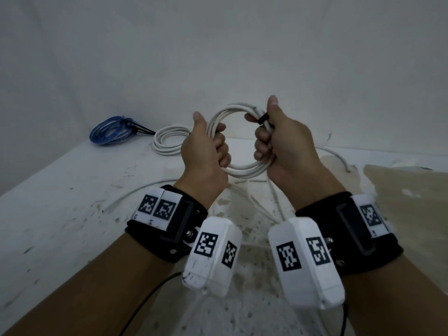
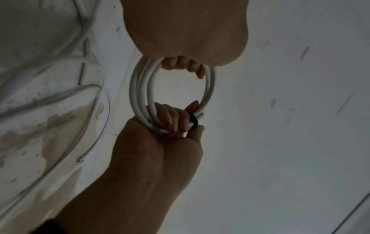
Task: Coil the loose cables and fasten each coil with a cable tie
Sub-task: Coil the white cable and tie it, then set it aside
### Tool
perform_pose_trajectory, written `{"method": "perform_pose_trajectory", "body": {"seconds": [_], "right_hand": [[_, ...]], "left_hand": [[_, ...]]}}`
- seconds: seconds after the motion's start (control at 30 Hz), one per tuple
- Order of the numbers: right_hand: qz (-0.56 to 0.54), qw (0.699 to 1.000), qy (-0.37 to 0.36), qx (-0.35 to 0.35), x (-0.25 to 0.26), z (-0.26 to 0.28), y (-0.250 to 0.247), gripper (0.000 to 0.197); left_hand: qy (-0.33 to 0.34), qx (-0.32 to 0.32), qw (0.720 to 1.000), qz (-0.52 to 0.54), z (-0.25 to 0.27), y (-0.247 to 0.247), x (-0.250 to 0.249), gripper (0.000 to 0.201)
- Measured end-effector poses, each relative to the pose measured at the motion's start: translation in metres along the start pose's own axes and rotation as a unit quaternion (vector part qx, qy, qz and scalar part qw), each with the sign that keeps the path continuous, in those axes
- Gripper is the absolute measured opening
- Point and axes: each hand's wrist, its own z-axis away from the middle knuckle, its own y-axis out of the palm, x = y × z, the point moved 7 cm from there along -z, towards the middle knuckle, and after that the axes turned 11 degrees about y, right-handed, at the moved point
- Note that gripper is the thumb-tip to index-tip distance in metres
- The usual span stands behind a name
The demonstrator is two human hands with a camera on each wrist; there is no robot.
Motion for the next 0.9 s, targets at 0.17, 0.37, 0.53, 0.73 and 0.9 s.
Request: {"method": "perform_pose_trajectory", "body": {"seconds": [0.17, 0.37, 0.53, 0.73, 0.9], "right_hand": [[-0.055, 0.998, 0.015, 0.029, 0.004, 0.001, -0.005, 0.052], [-0.072, 0.997, -0.002, 0.017, 0.0, -0.001, -0.004, 0.051], [-0.097, 0.995, -0.019, -0.011, 0.0, -0.006, -0.007, 0.05], [-0.048, 0.998, 0.029, 0.003, -0.01, -0.017, -0.007, 0.051], [0.097, 0.986, 0.085, 0.105, -0.003, -0.019, 0.01, 0.033]], "left_hand": [[-0.014, 0.046, 0.999, 0.02, 0.001, 0.012, -0.002, 0.045], [0.012, 0.04, 0.999, -0.005, 0.002, 0.012, -0.005, 0.046], [-0.001, 0.047, 0.999, 0.022, 0.0, 0.011, 0.001, 0.04], [0.002, -0.013, 1.0, -0.008, -0.011, -0.002, 0.0, 0.033], [0.022, -0.06, 0.996, -0.058, -0.028, -0.026, -0.023, 0.036]]}}
